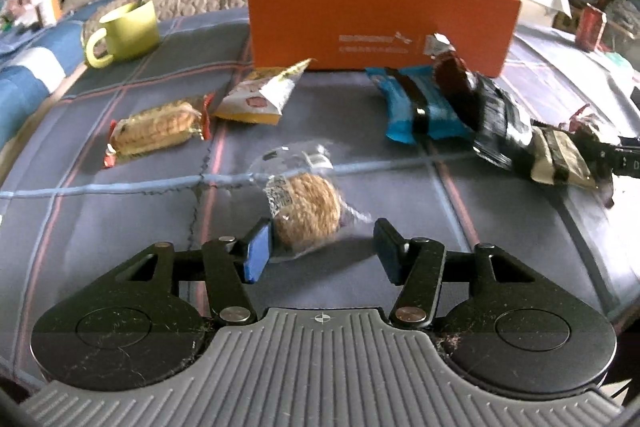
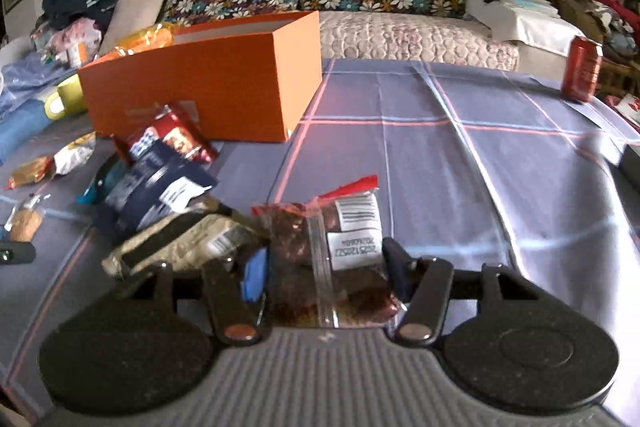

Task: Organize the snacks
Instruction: 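Grasp the clear round cookie pack with left gripper while right gripper grasps brown date pack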

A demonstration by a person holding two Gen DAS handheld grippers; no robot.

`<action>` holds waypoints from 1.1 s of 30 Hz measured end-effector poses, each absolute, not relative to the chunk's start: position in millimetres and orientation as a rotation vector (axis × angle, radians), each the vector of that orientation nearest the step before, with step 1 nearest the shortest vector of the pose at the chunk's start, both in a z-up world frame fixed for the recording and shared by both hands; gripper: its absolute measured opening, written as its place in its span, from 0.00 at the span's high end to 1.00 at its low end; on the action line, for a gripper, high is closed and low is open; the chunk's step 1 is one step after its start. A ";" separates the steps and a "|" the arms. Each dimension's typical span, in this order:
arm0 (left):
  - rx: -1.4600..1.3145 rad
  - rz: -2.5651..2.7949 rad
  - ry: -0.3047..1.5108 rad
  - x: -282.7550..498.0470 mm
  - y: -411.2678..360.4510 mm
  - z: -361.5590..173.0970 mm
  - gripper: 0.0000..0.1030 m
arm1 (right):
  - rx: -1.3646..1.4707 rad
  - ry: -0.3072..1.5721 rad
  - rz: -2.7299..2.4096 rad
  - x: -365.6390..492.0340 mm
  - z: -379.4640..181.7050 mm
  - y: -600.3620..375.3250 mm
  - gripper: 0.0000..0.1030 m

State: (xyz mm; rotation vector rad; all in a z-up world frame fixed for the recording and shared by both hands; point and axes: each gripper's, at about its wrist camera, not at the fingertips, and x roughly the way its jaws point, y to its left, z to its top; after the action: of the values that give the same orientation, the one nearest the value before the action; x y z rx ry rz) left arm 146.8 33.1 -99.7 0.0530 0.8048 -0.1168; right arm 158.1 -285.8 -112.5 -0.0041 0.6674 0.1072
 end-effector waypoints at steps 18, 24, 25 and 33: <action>0.046 -0.065 0.813 163.1 23.6 -96.1 0.40 | 0.033 0.658 0.109 156.2 -119.1 -289.6 0.00; -0.025 -0.054 0.838 172.8 31.2 -99.7 0.51 | 0.108 0.663 0.127 160.2 -114.6 -296.6 0.01; -0.010 -0.048 0.834 172.3 29.9 -100.1 0.52 | 0.128 0.659 0.129 161.1 -114.0 -298.0 0.01; 0.006 -0.039 0.813 178.1 28.3 -103.5 0.50 | -0.002 0.656 0.088 160.6 -117.4 -287.2 0.18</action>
State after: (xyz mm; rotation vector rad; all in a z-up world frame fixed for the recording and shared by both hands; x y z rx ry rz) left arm 178.1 28.3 -103.5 0.0062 0.8132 -0.0394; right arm 160.6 -287.2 -117.4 -0.0016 0.6563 0.0884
